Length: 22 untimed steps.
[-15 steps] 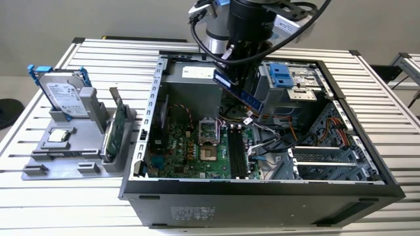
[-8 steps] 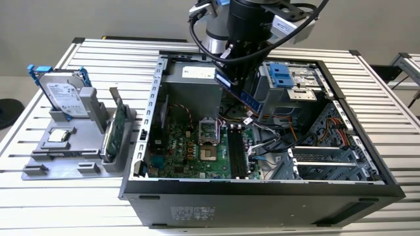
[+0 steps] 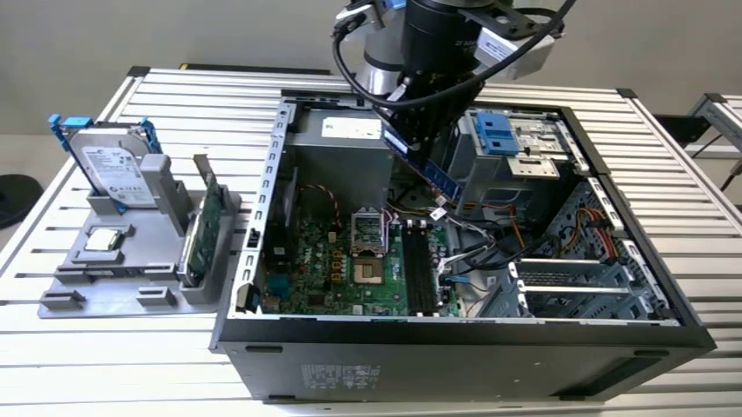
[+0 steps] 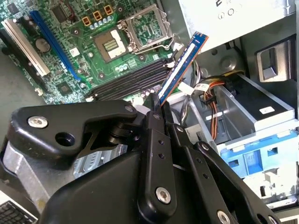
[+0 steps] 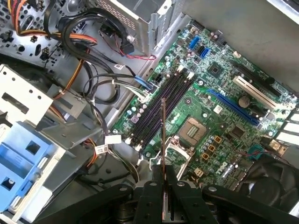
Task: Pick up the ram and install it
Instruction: 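Insert the ram into the slot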
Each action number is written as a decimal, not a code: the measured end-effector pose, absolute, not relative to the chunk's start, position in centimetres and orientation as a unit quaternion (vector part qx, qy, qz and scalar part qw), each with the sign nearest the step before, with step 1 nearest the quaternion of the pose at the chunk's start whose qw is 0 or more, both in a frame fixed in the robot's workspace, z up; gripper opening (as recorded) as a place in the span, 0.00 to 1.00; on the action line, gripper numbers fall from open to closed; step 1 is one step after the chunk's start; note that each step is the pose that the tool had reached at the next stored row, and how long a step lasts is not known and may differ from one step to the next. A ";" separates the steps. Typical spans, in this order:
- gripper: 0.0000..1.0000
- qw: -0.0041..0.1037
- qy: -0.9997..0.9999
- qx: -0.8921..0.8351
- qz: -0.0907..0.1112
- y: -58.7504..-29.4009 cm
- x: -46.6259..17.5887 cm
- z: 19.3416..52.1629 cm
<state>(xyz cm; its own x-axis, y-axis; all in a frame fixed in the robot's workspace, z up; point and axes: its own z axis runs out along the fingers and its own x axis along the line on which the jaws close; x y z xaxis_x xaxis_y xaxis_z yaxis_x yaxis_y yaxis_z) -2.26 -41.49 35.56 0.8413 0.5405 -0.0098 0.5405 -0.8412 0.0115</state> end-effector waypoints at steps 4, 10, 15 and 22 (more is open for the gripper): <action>0.00 0.007 0.271 0.963 -0.003 -41.5 -2.3 35.6; 0.00 0.007 0.249 0.968 -0.003 -41.5 -2.3 35.5; 0.00 0.007 0.232 0.973 -0.003 -41.5 -2.3 35.5; 0.00 0.007 0.208 0.978 -0.004 -41.5 -2.3 35.5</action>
<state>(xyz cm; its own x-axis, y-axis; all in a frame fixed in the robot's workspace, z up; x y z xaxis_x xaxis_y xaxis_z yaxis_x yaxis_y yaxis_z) -2.26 -41.49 35.50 0.9138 0.4061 -0.0097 0.4062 -0.9137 0.0115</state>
